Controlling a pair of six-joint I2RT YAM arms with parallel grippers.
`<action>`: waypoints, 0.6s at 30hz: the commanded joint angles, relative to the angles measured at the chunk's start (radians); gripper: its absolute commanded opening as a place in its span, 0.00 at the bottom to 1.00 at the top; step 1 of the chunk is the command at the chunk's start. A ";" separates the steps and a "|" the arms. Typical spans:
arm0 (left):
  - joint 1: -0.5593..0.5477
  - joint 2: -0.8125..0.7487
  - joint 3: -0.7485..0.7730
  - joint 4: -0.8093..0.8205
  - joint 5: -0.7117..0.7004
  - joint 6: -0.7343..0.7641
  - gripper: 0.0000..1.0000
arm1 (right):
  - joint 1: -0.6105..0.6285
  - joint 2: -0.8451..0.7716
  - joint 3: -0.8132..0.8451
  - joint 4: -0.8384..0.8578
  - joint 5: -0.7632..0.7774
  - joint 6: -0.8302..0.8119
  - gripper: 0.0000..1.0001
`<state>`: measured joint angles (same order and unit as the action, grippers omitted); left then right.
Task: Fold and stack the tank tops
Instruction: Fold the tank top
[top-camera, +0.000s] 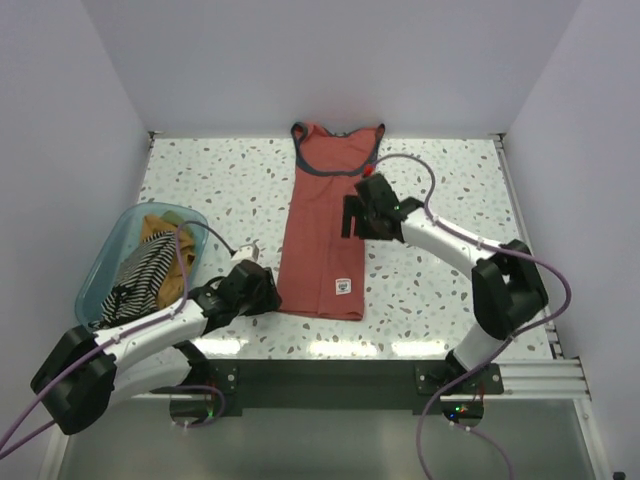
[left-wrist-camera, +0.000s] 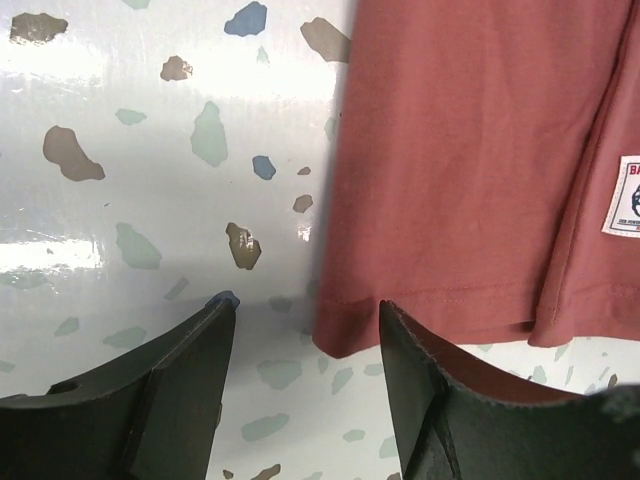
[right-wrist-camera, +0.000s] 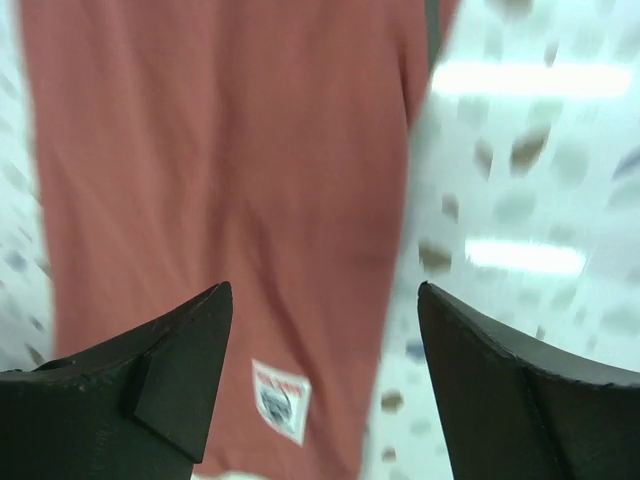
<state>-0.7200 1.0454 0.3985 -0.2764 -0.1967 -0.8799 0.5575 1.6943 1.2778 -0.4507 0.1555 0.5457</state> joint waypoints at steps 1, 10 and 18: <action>0.005 -0.030 -0.049 0.029 0.022 -0.013 0.64 | 0.039 -0.138 -0.261 0.073 -0.019 0.155 0.77; 0.005 0.033 -0.075 0.085 0.049 -0.010 0.60 | 0.159 -0.432 -0.627 0.136 -0.062 0.367 0.64; 0.004 0.088 -0.075 0.085 0.051 -0.022 0.49 | 0.255 -0.525 -0.709 0.096 -0.028 0.464 0.60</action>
<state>-0.7200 1.0916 0.3573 -0.1123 -0.1791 -0.8822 0.7887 1.2060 0.5880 -0.3721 0.1055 0.9325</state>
